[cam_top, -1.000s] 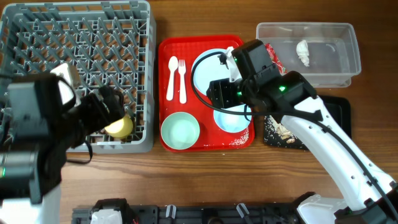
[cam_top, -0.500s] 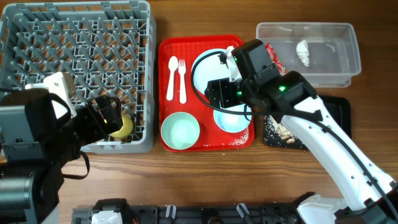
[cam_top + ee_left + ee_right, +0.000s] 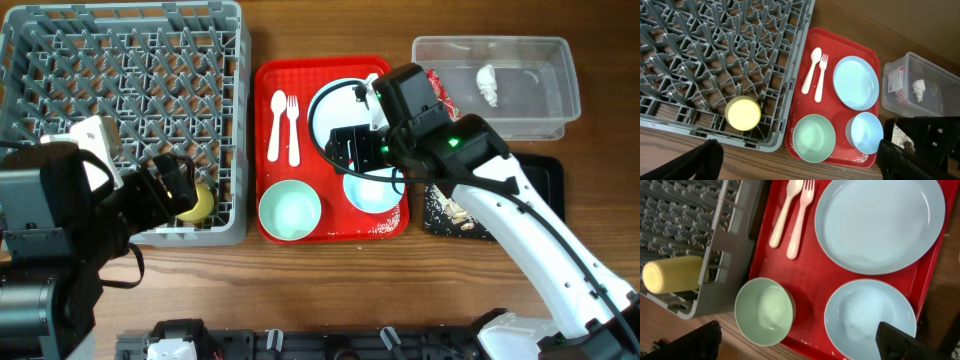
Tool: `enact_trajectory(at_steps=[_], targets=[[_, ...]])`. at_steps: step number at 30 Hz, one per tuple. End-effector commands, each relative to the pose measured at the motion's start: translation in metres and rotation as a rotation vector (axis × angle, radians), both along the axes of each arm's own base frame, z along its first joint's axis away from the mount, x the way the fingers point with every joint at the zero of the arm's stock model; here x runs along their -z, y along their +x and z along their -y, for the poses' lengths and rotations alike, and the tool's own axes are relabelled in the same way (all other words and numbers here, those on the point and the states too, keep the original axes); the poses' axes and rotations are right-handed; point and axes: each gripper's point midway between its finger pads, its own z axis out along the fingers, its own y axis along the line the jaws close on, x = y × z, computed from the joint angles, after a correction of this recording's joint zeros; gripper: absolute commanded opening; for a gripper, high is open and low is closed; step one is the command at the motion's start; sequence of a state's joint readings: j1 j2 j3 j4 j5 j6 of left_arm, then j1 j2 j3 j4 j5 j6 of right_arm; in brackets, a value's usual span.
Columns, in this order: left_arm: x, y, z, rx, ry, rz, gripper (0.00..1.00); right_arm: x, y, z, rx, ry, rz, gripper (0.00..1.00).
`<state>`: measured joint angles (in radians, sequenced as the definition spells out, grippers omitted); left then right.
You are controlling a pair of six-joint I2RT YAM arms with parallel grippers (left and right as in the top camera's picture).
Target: Sort waste into correct bins and load items into the dishwasher rack
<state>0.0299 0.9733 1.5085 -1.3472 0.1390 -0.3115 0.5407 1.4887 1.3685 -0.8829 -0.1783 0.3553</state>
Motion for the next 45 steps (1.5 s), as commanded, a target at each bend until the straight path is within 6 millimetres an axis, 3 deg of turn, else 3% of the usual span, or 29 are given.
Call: enact_trajectory(at_steps=[1, 4, 6, 7, 8, 12, 15, 19, 25, 30, 33, 45], targets=[[-0.004, -0.001, -0.002, 0.002, 0.016, 0.011, 1.0, 0.007, 0.002, 0.018, 0.055, -0.08, -0.008, 1.0], [-0.004, -0.001, -0.002, 0.002, 0.016, 0.011, 1.0, -0.005, 0.016, 0.04, 0.114, -0.148, 0.096, 1.0], [-0.004, -0.001, -0.002, 0.002, 0.016, 0.011, 1.0, -0.04, 0.026, 0.041, 0.058, -0.136, 0.3, 1.0], [-0.004, -0.001, -0.002, 0.002, 0.016, 0.011, 1.0, -0.067, 0.024, 0.041, 0.011, -0.107, 0.451, 1.0], [-0.004, -0.001, -0.002, 0.002, 0.016, 0.011, 1.0, -0.078, 0.021, 0.043, -0.005, -0.097, 0.518, 1.0], [-0.004, -0.001, -0.002, 0.002, 0.016, 0.011, 1.0, -0.099, -0.006, 0.069, -0.02, -0.093, 0.695, 1.0], [-0.004, -0.001, -0.002, 0.002, 0.016, 0.011, 1.0, -0.084, -0.032, 0.107, 0.087, -0.059, 0.738, 1.0], [-0.004, -0.001, -0.002, 0.002, 0.016, 0.011, 1.0, -0.049, -0.056, 0.136, 0.205, -0.007, 0.768, 1.0], [-0.004, -0.001, -0.002, 0.002, 0.016, 0.011, 1.0, -0.009, -0.08, 0.144, 0.206, 0.102, 0.915, 1.0], [-0.004, -0.001, -0.002, 0.002, 0.016, 0.011, 1.0, 0.027, -0.079, 0.146, 0.219, 0.134, 0.997, 1.0], [-0.004, -0.001, -0.002, 0.002, 0.016, 0.011, 1.0, 0.025, -0.075, 0.145, 0.224, 0.159, 1.063, 1.0], [-0.004, -0.001, -0.002, 0.002, 0.016, 0.011, 1.0, 0.033, -0.073, 0.144, 0.219, 0.143, 1.029, 1.0]])
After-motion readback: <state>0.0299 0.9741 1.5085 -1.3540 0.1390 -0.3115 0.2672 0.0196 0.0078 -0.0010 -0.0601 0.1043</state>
